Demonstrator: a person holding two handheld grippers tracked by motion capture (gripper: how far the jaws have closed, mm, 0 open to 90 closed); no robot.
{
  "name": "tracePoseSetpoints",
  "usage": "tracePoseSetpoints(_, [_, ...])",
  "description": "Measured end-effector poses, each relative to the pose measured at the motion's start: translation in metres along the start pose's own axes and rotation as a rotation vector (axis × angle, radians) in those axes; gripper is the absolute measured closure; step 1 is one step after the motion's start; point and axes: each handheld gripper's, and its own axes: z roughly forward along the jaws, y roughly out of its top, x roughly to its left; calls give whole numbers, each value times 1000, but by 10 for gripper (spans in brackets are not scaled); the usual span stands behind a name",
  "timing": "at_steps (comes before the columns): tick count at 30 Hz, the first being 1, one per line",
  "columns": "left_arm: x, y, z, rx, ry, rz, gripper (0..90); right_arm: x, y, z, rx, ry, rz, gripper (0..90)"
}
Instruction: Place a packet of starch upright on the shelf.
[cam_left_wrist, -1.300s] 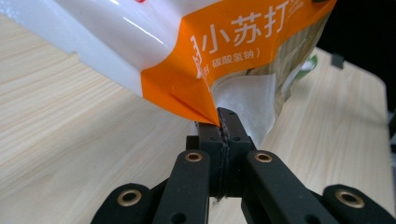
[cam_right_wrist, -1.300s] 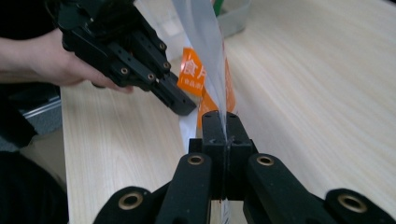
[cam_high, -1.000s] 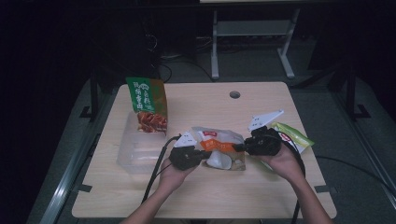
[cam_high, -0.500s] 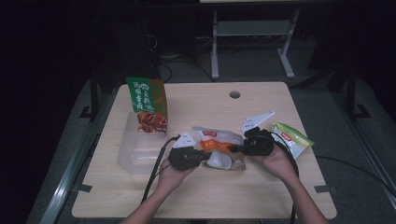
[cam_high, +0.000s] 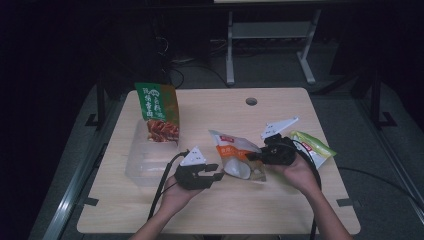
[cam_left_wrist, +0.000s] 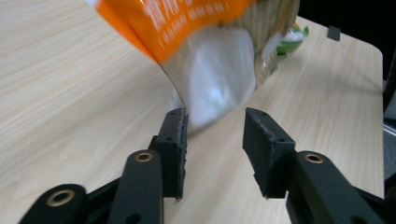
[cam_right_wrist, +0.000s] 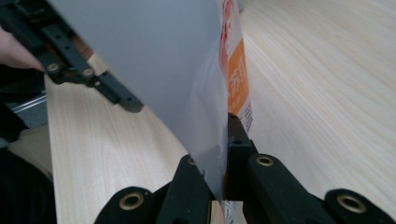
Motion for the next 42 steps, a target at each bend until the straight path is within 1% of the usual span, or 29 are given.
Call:
tracePoseSetpoints(2, [-1, -3, -3, 5, -7, 5, 569, -1, 1, -1, -3, -4, -3, 900])
tracePoseSetpoints(3, [-1, -4, -4, 2, -13, 10, 560, -1, 2, -2, -3, -10, 5, 900])
tracePoseSetpoints(5, [-2, -7, -7, 5, -20, 12, 536, -2, 4, -2, -10, -15, 0, 900])
tracePoseSetpoints(7, [-3, -9, -9, 6, -22, 18, 513, -3, 5, -3, -7, -19, 6, 900])
tracePoseSetpoints(9, [-5, -11, -11, 9, -25, 13, 477, -3, 7, -3, -4, -22, 11, 900])
tracePoseSetpoints(10, [-6, -12, -11, 12, -27, 8, 458, -4, 8, -3, -6, -24, 5, 900])
tracePoseSetpoints(11, [-7, -13, -12, 15, -28, 3, 434, -4, 9, -3, -6, -22, 10, 900])
tracePoseSetpoints(12, [-8, -14, -13, 16, -29, 8, 419, -4, 10, -3, -6, -25, 6, 900])
tracePoseSetpoints(13, [-9, -15, -14, 16, -28, 9, 409, -3, 12, -3, -4, -25, 11, 900])
tracePoseSetpoints(16, [-12, -18, -17, 25, -25, 21, 384, -3, 16, -3, -5, -28, 7, 900])
tracePoseSetpoints(17, [-13, -19, -18, 30, -24, 23, 376, -2, 18, -3, -6, -30, 13, 900])
tracePoseSetpoints(20, [-17, -22, -20, 37, -31, 28, 365, -2, 23, -3, -10, -30, 10, 900])
tracePoseSetpoints(23, [-19, -24, -23, 48, -35, 42, 354, -2, 28, -3, -21, -28, 1, 900])
tracePoseSetpoints(25, [-20, -25, -26, 44, -35, 47, 341, -2, 32, -3, -24, -27, 2, 900])
tracePoseSetpoints(30, [-20, -29, -30, 44, -39, 39, 319, -1, 42, -1, -30, -26, -11, 900])
tracePoseSetpoints(32, [-20, -30, -30, 54, -40, 46, 304, 0, 45, 0, -32, -26, -11, 900])
tracePoseSetpoints(34, [-21, -31, -30, 53, -46, 46, 296, 1, 48, 0, -31, -21, -10, 900])
tracePoseSetpoints(39, [-23, -33, -31, 47, -54, 42, 284, 3, 57, 3, -32, -13, -25, 900])
tracePoseSetpoints(42, [-24, -33, -31, 51, -55, 61, 283, 4, 64, 4, -34, -12, -30, 900])
